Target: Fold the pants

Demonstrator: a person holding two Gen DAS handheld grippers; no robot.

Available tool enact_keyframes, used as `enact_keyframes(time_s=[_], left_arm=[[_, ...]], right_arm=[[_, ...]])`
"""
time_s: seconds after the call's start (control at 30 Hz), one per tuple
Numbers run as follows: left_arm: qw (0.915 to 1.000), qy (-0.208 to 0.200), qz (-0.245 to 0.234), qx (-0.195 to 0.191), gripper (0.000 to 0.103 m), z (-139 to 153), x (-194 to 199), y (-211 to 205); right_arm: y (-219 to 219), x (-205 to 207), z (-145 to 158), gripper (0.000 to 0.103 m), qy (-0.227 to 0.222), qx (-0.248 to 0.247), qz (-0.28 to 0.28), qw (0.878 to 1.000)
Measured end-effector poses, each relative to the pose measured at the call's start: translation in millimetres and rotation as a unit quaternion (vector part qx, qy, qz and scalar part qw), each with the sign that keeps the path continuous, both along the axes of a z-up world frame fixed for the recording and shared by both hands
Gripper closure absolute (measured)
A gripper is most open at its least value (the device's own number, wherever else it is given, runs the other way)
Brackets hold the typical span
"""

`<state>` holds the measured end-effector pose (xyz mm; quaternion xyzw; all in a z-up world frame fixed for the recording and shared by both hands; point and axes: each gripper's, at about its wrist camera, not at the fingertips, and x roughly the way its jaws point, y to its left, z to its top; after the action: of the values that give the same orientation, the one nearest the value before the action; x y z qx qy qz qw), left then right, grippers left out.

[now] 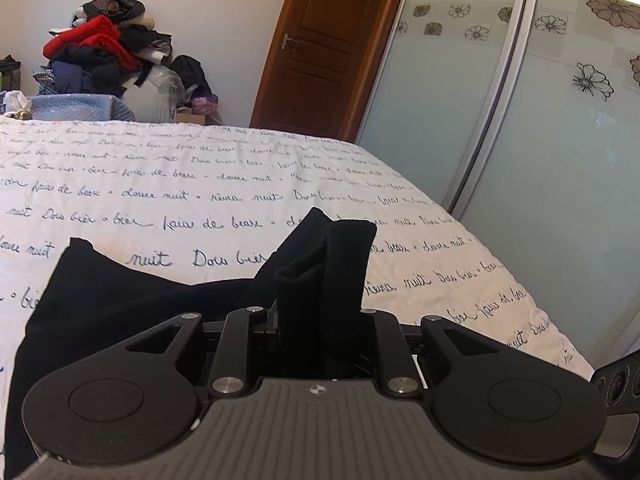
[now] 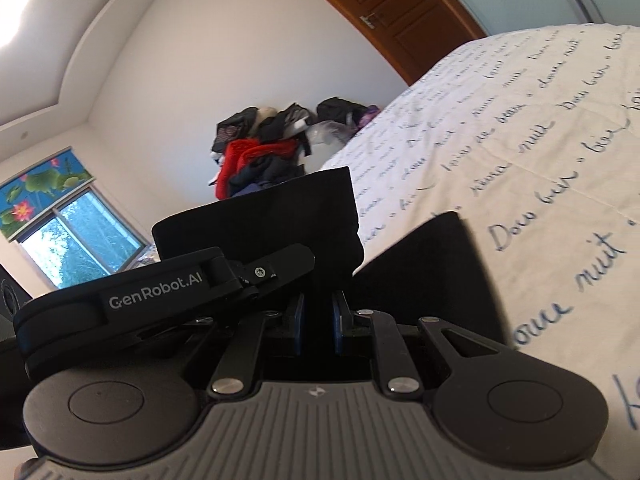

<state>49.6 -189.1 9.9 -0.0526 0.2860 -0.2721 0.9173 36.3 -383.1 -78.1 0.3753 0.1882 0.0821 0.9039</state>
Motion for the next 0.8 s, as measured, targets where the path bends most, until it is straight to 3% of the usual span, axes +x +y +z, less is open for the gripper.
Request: enact_keyframes(time_s=[0.13, 0.23, 0.33, 0.4, 0.57, 0.67, 0.8], left_arm=[[0.9994, 0.031, -0.013, 0.0, 0.075, -11, 6, -8], [0.9997, 0.014, -0.019, 0.01, 0.072, -12, 0, -13], [0.9987, 0.009, -0.051, -0.006, 0.063, -5, -6, -13], [0.9972, 0.01, -0.072, -0.018, 0.043, 1, -8, -12], [0.9971, -0.047, -0.06, -0.002, 0.028, 19, -7, 6], [0.9976, -0.061, -0.007, 0.031, 0.027, 24, 11, 26], [0.9949, -0.028, 0.059, 0.078, 0.03, 15, 47, 53]], right_arm=[[-3, -4, -2, 0.088, 0.027, -0.021, -0.021, 0.999], [-5, -9, 0, 0.088, 0.04, -0.061, -0.045, 0.996], [-17, -18, 2, 0.086, 0.044, -0.064, -0.078, 0.994], [-29, -27, 3, 0.082, 0.044, -0.06, -0.115, 0.991], [-52, -51, 15, 0.056, 0.017, -0.072, -0.195, 0.978], [-52, -54, 24, 0.056, -0.007, -0.083, -0.156, 0.984], [-41, -42, 22, 0.056, -0.006, -0.051, -0.053, 0.997]])
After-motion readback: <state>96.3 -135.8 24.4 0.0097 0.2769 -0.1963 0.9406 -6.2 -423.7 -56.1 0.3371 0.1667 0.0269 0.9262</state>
